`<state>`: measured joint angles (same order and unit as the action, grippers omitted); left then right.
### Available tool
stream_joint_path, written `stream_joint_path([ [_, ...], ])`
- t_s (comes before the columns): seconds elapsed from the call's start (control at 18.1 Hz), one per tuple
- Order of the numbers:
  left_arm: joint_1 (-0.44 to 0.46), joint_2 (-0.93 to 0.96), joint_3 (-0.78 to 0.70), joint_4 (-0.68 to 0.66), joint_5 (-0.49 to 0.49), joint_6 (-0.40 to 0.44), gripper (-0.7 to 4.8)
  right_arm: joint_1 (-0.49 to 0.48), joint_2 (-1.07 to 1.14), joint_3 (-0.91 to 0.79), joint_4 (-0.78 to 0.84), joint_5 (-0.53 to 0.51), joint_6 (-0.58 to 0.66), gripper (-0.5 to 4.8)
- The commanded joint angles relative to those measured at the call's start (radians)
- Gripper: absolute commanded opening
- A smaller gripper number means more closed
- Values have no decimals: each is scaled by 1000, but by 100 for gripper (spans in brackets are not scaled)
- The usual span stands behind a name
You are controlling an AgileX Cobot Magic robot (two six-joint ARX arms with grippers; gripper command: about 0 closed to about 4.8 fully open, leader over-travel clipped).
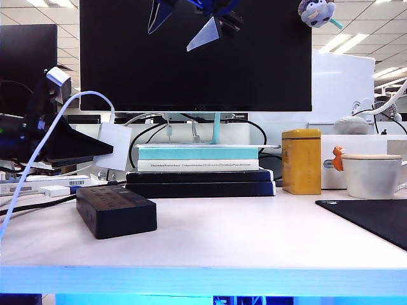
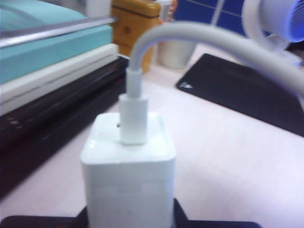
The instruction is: Plug the white charger into the left socket.
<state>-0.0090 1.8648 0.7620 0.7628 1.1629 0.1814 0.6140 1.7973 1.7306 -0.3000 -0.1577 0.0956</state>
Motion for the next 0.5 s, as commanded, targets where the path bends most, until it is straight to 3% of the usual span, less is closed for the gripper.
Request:
stream_joint_path([
  [0.06, -3, 2, 1, 39, 0, -10, 121, 2, -5, 5, -6, 0, -10, 441],
  [0.5, -3, 29, -2, 39, 0, -11, 121, 3, -5, 4, -12, -1, -11, 441],
])
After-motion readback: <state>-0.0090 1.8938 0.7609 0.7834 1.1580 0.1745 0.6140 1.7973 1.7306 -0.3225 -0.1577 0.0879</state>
